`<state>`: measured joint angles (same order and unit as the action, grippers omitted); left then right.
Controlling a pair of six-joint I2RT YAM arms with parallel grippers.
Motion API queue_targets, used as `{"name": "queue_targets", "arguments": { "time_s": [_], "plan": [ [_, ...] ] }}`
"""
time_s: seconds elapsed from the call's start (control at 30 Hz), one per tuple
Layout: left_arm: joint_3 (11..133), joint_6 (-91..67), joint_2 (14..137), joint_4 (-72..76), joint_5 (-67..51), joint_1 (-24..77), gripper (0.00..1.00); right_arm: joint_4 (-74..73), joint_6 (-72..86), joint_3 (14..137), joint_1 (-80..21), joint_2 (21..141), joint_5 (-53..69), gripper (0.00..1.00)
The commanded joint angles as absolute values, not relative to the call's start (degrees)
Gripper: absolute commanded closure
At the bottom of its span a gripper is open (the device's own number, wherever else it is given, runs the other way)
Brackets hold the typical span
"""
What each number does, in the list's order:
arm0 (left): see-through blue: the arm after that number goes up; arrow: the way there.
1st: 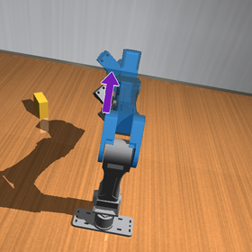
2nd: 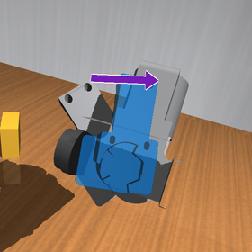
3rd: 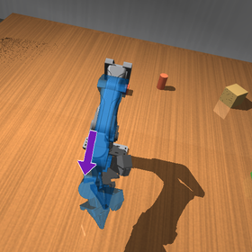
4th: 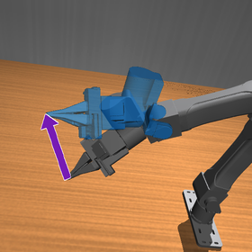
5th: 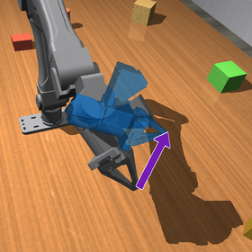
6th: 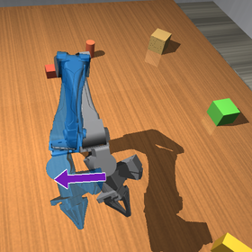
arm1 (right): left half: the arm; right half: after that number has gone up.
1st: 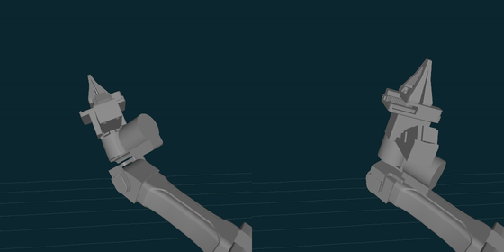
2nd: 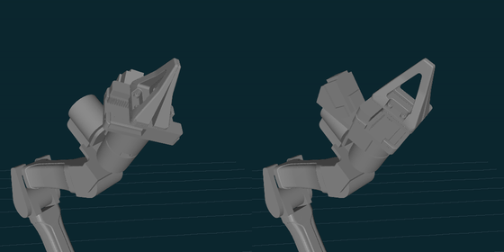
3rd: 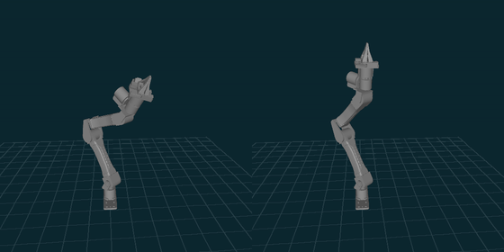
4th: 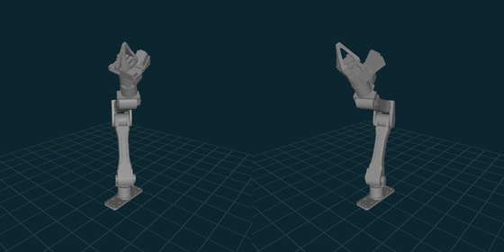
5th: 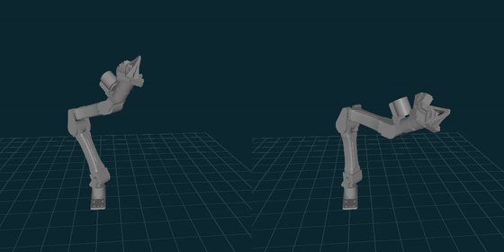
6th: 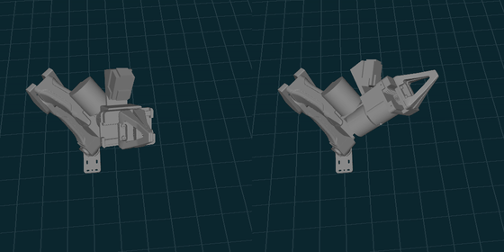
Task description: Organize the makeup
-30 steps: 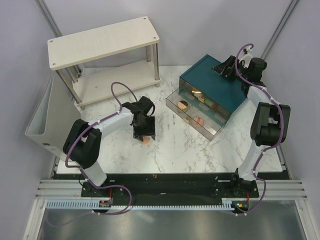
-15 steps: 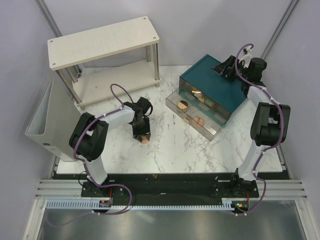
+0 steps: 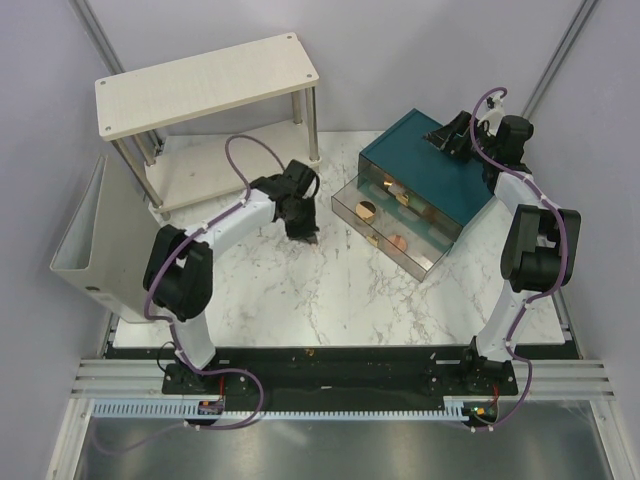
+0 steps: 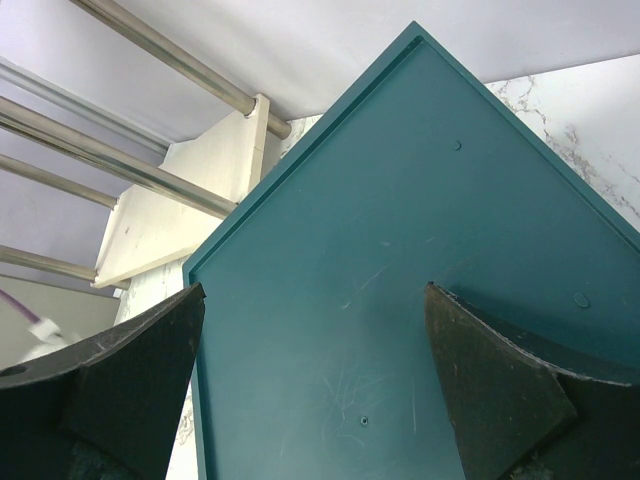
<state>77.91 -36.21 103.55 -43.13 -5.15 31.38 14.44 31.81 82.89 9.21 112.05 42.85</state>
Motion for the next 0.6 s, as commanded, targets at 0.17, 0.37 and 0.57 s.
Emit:
{"name": "queue_targets", "arguments": {
  "time_s": [0.17, 0.37, 0.57],
  "plan": [
    [109.99, -35.15, 117.93, -39.29, -16.7, 36.29, 0.96, 9.58, 33.13, 81.04, 8.26, 114.34, 43.94, 0.02],
    [122.68, -37.09, 130.15, -39.55, -20.74, 37.26, 0.92, 9.23, 33.05, 81.04, 8.09, 114.43, 43.68, 0.02],
    [127.09, -36.39, 133.94, -39.81, -21.18, 38.14, 0.38, 8.79, 33.05, 81.21, 7.91, 114.61, 43.33, 0.02]
  ]
}}
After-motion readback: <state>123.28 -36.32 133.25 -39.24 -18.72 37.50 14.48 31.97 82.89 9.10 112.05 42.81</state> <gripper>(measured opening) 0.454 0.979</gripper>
